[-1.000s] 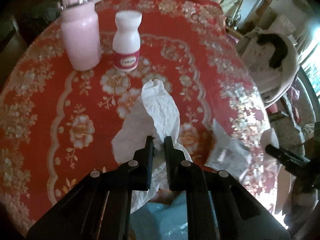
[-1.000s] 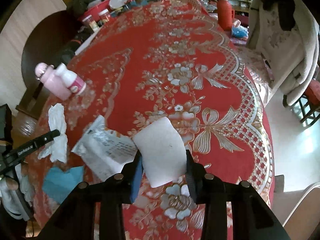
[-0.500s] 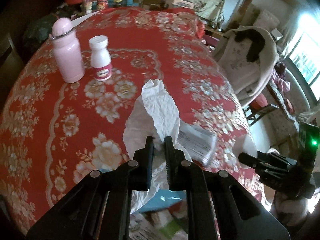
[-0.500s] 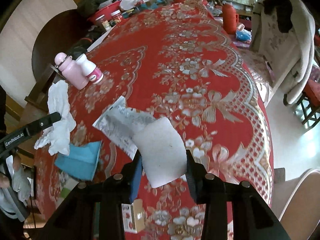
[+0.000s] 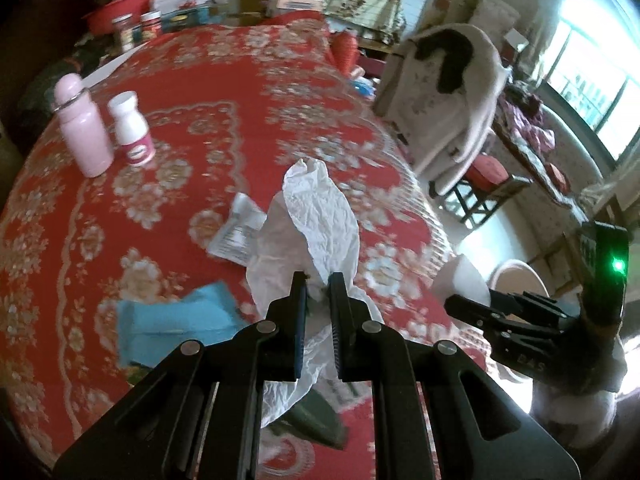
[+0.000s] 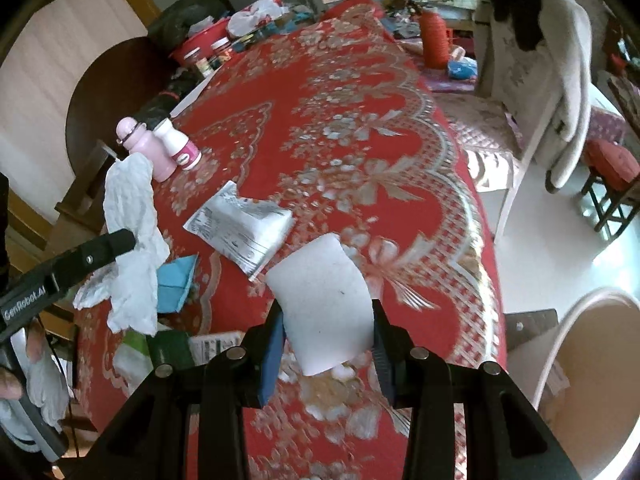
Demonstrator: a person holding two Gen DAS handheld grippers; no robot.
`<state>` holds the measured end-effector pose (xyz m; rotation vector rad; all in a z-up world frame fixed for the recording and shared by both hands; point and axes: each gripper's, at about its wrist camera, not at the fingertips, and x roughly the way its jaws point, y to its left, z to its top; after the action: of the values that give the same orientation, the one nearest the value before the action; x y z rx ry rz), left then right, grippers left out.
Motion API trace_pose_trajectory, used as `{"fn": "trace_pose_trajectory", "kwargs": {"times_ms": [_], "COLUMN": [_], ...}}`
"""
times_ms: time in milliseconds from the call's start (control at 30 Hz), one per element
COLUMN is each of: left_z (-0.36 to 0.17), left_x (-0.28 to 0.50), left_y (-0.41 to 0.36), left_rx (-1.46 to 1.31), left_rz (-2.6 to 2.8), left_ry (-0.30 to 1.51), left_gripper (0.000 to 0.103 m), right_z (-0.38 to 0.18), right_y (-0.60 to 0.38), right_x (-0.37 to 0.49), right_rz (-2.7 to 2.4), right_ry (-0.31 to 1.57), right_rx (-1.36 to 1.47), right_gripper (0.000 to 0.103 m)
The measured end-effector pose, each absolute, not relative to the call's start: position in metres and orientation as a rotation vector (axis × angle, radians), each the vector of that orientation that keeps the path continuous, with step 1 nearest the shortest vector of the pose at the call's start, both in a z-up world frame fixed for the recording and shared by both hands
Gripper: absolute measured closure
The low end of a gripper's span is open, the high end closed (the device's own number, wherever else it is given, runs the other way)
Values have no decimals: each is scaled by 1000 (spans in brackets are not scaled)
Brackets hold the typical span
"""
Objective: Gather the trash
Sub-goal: 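Carry the tissue and foam block over the white bucket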
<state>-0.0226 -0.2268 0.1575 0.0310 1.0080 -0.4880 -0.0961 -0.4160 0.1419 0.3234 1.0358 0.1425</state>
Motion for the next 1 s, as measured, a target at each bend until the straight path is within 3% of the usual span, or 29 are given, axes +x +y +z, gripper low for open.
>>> {"fn": "trace_pose_trajectory", "kwargs": {"times_ms": [1000], "left_z": [141], "left_x": [-110], "left_y": [-429], "left_rx": [164], "left_rz": [-812], "left_ry": [1069], "left_gripper": [94], "right_z": [137], "right_y": [-590], "right_x": [-217], "right_rz": [-157], "right_ry": [1015], "right_rx": [467], "right_gripper": [64]}}
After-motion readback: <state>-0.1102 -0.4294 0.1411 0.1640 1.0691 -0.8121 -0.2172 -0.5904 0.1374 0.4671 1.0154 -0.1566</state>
